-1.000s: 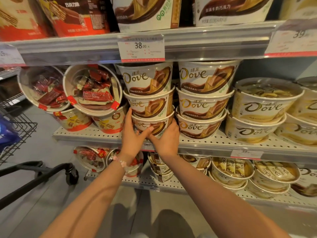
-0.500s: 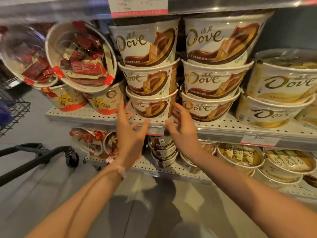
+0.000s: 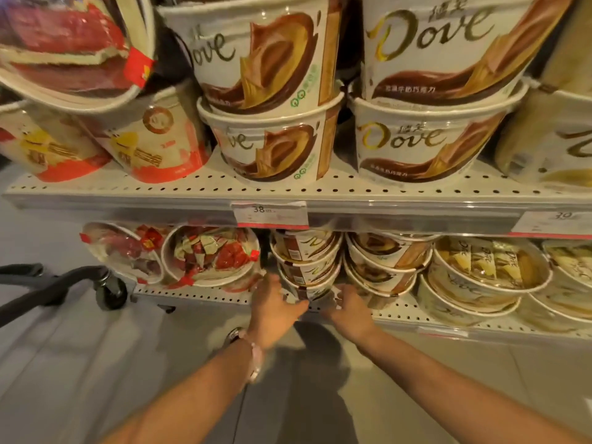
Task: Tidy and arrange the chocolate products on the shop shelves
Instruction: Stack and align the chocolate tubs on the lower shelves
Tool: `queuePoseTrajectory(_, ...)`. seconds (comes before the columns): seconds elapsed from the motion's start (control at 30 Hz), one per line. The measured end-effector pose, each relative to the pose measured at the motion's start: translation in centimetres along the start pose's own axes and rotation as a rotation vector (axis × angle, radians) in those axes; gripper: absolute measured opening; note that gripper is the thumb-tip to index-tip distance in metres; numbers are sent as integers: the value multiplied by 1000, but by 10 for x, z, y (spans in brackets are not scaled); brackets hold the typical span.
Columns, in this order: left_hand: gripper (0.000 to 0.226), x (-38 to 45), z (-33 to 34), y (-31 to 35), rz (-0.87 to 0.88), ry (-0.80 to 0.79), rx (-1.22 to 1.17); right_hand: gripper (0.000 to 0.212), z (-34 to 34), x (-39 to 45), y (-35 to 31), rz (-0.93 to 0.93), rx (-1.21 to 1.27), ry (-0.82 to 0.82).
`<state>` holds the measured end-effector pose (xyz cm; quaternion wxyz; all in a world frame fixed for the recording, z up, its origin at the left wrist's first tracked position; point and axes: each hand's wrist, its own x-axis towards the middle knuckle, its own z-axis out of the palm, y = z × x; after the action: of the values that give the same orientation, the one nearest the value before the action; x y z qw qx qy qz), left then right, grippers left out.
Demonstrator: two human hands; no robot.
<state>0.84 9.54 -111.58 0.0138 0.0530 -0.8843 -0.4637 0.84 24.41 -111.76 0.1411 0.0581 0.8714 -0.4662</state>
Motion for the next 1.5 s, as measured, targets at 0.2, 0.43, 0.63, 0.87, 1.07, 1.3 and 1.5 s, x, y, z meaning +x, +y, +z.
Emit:
queuePoseTrajectory(0.2,95,34,18,-8,-47,7,-60,99,23,37,13,-45,220,76)
queuePoseTrajectory(0.43,102,44,27,-24,-53,74,-47,93,28,53,13,-217,344,136)
queuePoseTrajectory(0.63,100,52,22,-37,-31,-58,-134,86,41,54,16,-220,380,225)
queuePoseTrajectory(0.87,91,54,11,-46,-87,-198,-342,92,60,44,13,-226,401,357)
queuePoseTrajectory(1.07,98,45,21,-41,-67,-120,-355,88,46,55,28,-212,286,268)
queuePoseTrajectory(1.3,123,41,42,-27,-40,139,-172,85,40,66,26,-239,311,184)
queuePoseTrajectory(1.5,107,40,36,-31,-19,151,-158,90,43,64,27,-250,349,201)
